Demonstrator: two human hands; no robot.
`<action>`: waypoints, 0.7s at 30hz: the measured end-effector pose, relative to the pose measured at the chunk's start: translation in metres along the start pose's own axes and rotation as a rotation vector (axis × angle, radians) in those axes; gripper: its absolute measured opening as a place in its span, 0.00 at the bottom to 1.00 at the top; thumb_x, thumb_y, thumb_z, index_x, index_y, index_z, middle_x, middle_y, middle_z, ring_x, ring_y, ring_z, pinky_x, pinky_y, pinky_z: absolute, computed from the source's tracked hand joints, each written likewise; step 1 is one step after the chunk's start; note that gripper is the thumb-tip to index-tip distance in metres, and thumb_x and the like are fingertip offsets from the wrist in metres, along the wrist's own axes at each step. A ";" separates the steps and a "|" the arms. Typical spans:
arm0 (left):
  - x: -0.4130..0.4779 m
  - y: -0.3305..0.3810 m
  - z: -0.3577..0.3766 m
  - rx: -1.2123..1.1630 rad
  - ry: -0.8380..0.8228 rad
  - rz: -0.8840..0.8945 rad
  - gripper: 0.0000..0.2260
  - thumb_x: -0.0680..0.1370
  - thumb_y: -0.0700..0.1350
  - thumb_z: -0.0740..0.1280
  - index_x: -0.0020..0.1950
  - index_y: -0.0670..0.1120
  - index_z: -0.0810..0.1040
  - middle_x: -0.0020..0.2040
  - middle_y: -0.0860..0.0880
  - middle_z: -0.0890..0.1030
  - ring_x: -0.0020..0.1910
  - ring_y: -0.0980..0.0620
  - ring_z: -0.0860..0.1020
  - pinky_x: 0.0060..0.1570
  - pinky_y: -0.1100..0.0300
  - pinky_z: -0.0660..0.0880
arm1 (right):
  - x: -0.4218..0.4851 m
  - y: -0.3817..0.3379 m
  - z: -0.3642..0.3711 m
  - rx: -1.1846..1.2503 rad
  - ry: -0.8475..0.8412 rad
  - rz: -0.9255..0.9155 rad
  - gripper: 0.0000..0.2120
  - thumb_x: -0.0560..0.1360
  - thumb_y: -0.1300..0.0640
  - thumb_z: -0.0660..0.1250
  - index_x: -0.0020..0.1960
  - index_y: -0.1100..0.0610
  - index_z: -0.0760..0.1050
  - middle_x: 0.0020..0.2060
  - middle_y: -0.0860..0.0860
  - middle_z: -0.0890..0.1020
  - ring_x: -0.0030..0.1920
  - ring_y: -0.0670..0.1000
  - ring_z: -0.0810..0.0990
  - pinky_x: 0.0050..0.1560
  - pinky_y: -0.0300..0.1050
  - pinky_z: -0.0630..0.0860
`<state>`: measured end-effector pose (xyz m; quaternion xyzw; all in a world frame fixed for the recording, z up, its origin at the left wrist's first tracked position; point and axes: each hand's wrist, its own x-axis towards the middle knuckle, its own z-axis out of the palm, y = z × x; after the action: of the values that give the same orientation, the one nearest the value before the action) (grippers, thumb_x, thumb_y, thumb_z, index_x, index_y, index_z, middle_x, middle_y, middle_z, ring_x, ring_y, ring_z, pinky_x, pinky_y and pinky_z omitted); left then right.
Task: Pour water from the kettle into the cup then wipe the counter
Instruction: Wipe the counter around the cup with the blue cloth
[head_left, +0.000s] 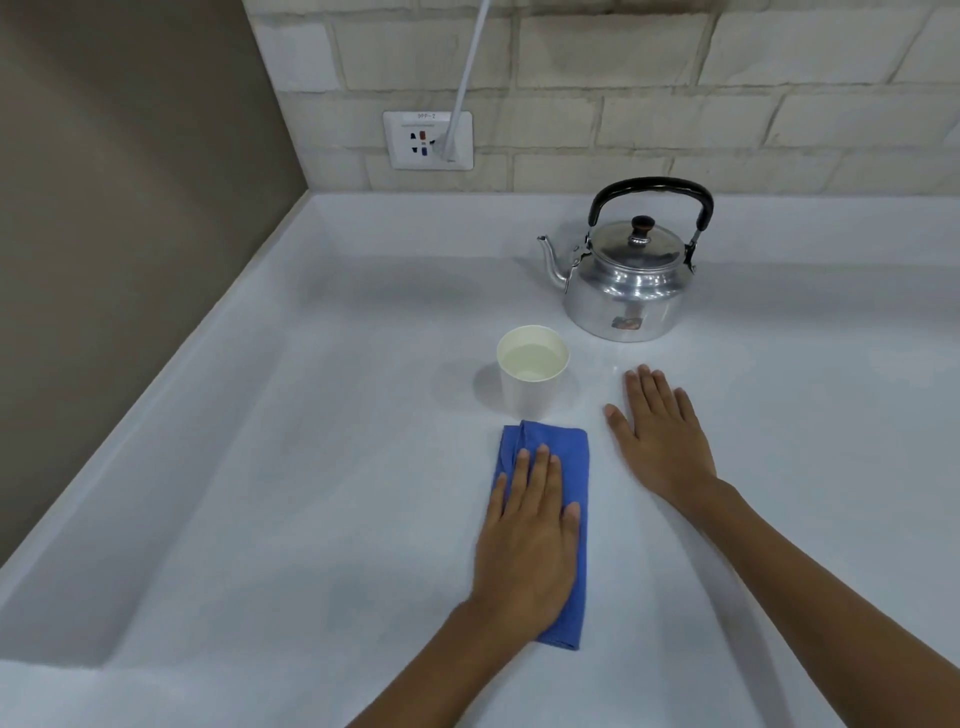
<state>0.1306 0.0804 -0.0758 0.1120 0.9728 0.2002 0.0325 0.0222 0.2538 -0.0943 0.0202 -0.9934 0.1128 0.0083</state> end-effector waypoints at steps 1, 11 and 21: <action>-0.001 -0.010 -0.007 -0.100 0.020 0.000 0.23 0.81 0.52 0.43 0.74 0.50 0.40 0.75 0.56 0.39 0.73 0.58 0.37 0.71 0.61 0.36 | -0.003 -0.003 -0.005 0.026 0.003 0.003 0.27 0.80 0.47 0.46 0.74 0.59 0.45 0.75 0.55 0.50 0.75 0.52 0.45 0.74 0.50 0.42; 0.028 -0.106 -0.033 0.080 0.073 -0.275 0.25 0.81 0.52 0.43 0.74 0.45 0.42 0.77 0.47 0.45 0.76 0.50 0.42 0.73 0.53 0.40 | -0.107 -0.131 -0.001 0.276 -0.027 -0.162 0.29 0.79 0.46 0.47 0.74 0.58 0.43 0.75 0.54 0.43 0.71 0.48 0.33 0.70 0.43 0.32; 0.025 -0.113 -0.025 0.179 0.165 -0.222 0.24 0.81 0.51 0.44 0.74 0.45 0.42 0.77 0.47 0.47 0.76 0.50 0.45 0.73 0.55 0.42 | -0.131 -0.116 -0.001 -0.071 -0.029 -0.198 0.29 0.78 0.52 0.34 0.70 0.63 0.61 0.70 0.59 0.66 0.70 0.58 0.62 0.69 0.56 0.46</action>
<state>0.0799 -0.0245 -0.0982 -0.0104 0.9925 0.1166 -0.0358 0.1576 0.1459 -0.0703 0.1194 -0.9899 0.0760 0.0059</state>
